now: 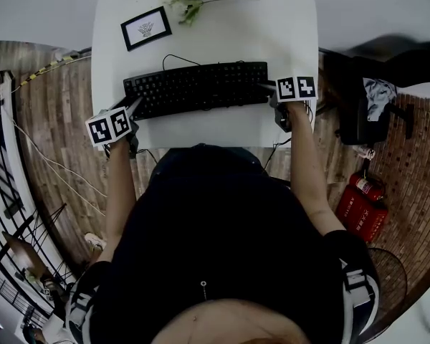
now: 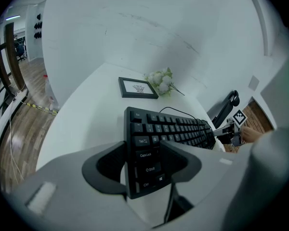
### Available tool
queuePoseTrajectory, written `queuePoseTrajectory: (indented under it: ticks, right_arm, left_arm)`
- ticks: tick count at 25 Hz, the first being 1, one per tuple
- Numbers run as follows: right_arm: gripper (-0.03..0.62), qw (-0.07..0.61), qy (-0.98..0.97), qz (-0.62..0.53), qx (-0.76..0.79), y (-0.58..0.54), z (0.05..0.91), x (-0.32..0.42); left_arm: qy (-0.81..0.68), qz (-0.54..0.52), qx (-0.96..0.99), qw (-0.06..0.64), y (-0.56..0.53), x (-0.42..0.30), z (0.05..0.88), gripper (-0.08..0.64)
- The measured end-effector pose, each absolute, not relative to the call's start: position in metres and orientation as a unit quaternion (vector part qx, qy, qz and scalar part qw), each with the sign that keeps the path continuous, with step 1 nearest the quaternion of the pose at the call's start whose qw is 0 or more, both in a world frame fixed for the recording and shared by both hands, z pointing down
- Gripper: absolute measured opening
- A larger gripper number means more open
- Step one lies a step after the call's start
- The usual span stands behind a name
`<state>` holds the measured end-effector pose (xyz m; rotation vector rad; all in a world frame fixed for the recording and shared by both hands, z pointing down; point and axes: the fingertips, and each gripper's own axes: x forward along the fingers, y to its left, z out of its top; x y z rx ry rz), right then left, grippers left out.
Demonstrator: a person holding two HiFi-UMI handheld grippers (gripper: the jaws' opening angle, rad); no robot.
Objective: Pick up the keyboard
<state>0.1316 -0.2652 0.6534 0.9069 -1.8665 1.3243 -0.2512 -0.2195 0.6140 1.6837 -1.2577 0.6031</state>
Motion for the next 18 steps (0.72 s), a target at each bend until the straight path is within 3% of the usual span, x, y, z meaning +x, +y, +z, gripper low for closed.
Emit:
queuePoseTrajectory:
  ticks: [8,18]
  right_arm:
    - [0.183,0.321,-0.721,0.489,0.370,-0.267,0.635,0.133]
    - [0.182,0.276,-0.770,0.392,0.421,-0.296,0.545,0.147]
  left_arm:
    - [-0.519,0.235,0.698,0.435,-0.230,-0.251,0.596,0.232]
    - [-0.545,0.178,0.737,0.357,-0.254,-0.242,0.523,0.233]
